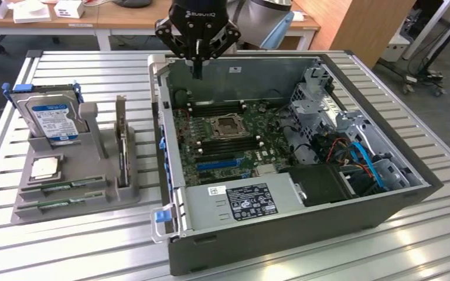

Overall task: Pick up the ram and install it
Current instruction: 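Reach for the ram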

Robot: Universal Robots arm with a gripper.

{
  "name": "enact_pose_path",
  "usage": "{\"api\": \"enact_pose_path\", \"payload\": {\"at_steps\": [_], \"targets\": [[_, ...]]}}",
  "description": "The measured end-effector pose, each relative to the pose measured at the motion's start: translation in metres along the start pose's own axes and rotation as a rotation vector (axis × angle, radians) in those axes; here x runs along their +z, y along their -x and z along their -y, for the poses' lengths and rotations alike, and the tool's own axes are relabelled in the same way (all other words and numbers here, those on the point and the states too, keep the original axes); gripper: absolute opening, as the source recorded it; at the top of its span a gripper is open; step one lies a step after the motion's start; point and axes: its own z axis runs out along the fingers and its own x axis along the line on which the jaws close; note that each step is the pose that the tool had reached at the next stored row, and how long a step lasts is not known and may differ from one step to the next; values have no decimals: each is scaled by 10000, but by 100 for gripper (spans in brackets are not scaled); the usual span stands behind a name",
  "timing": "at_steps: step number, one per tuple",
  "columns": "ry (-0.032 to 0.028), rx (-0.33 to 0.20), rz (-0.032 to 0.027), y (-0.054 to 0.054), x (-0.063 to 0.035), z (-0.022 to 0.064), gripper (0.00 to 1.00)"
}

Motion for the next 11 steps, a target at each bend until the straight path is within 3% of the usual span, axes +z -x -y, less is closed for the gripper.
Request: {"api": "enact_pose_path", "payload": {"at_steps": [11], "targets": [[-1, 52, 3, -345, -3, 27, 10]]}}
